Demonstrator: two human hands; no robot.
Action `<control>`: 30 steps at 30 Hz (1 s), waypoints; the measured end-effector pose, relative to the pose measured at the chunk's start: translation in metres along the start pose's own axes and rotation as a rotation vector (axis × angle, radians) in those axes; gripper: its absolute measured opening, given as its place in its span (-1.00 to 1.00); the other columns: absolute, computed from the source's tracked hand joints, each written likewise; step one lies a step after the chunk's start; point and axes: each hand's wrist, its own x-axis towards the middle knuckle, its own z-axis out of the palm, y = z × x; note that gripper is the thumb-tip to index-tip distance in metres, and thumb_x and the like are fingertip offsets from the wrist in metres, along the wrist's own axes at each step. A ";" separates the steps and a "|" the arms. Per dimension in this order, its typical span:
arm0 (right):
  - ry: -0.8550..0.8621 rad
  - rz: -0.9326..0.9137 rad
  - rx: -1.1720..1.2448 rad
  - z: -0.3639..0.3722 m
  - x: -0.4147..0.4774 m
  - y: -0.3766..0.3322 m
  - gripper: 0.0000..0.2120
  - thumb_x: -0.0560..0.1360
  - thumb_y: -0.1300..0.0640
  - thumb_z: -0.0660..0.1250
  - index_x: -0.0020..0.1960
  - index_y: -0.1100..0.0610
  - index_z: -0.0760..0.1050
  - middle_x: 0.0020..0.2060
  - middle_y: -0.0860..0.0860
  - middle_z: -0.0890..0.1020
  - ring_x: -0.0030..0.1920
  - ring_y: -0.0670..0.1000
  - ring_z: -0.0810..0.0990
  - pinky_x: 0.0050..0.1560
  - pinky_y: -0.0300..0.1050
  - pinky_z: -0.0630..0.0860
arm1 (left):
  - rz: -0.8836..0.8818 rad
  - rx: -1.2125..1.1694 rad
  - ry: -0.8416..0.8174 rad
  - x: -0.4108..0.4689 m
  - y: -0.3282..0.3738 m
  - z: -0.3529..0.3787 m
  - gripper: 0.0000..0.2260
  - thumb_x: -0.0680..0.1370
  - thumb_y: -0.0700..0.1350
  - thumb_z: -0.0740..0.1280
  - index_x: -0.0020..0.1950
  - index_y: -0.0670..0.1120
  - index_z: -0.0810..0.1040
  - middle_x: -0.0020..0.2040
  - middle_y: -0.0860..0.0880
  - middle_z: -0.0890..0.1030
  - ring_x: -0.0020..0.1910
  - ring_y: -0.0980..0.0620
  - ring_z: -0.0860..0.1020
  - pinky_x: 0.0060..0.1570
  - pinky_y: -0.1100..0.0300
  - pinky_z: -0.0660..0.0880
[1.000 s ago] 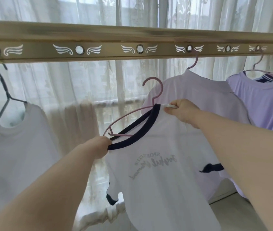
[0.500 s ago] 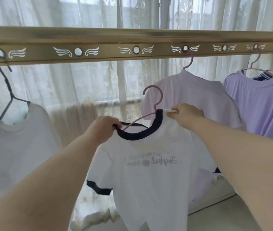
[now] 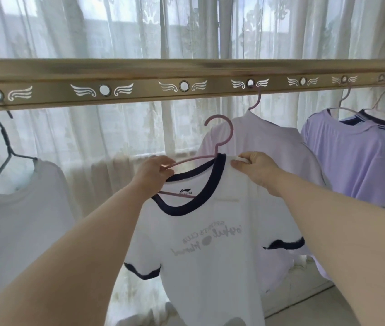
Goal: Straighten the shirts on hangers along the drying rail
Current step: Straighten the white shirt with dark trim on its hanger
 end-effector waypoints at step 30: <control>0.012 0.003 -0.274 -0.028 -0.015 -0.005 -0.68 0.60 -0.04 0.17 -0.23 0.13 0.45 -0.31 0.00 0.45 -0.28 0.02 0.42 -0.18 -0.09 0.35 | -0.110 -0.055 0.161 -0.012 -0.002 -0.002 -0.83 0.62 -0.17 0.15 0.00 -0.07 0.54 -0.22 -0.03 0.50 -0.23 -0.01 0.43 -0.24 0.18 0.35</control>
